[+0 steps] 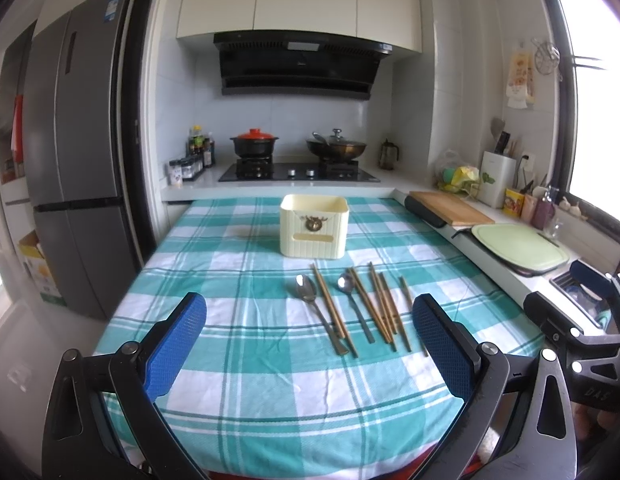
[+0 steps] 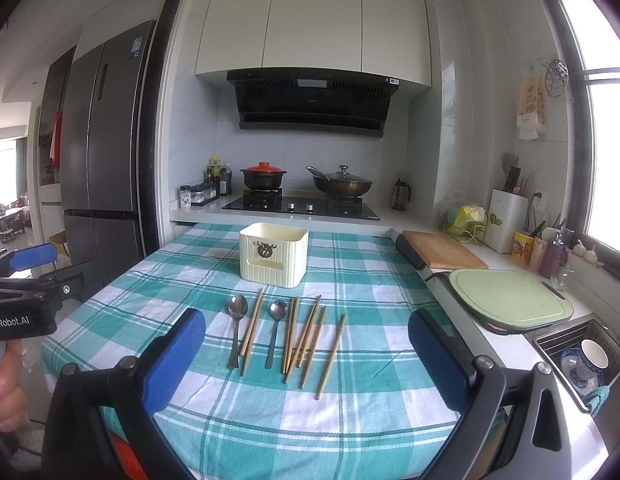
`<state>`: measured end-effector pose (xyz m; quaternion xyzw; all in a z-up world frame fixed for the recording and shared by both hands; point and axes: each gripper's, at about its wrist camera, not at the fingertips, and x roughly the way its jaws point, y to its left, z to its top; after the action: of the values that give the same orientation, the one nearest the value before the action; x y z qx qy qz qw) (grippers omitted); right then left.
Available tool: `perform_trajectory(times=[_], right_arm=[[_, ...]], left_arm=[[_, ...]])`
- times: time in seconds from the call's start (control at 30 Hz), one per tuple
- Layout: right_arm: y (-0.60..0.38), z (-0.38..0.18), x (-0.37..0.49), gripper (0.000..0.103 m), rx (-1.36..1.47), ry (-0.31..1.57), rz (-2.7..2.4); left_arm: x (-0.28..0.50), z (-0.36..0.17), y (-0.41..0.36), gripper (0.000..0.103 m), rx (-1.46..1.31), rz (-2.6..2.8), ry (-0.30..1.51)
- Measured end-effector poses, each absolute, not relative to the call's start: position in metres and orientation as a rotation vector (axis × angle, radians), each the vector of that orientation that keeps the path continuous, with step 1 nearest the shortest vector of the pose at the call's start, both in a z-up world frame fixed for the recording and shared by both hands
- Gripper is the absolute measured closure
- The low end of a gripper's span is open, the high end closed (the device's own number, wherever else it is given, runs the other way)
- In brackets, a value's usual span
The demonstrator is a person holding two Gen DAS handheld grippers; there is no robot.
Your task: Organize utensils
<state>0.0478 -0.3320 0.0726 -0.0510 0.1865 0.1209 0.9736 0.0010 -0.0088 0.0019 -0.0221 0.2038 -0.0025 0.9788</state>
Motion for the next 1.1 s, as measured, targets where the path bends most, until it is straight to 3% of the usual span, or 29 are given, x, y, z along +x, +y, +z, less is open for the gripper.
perform_trajectory(times=[1.1], right_arm=[[-0.3308,0.0695,0.048,0.0,-0.107,0.381,0.243]], left_arm=[[0.0005,0.0013,-0.0108,0.0,-0.048,-0.007,0.411]])
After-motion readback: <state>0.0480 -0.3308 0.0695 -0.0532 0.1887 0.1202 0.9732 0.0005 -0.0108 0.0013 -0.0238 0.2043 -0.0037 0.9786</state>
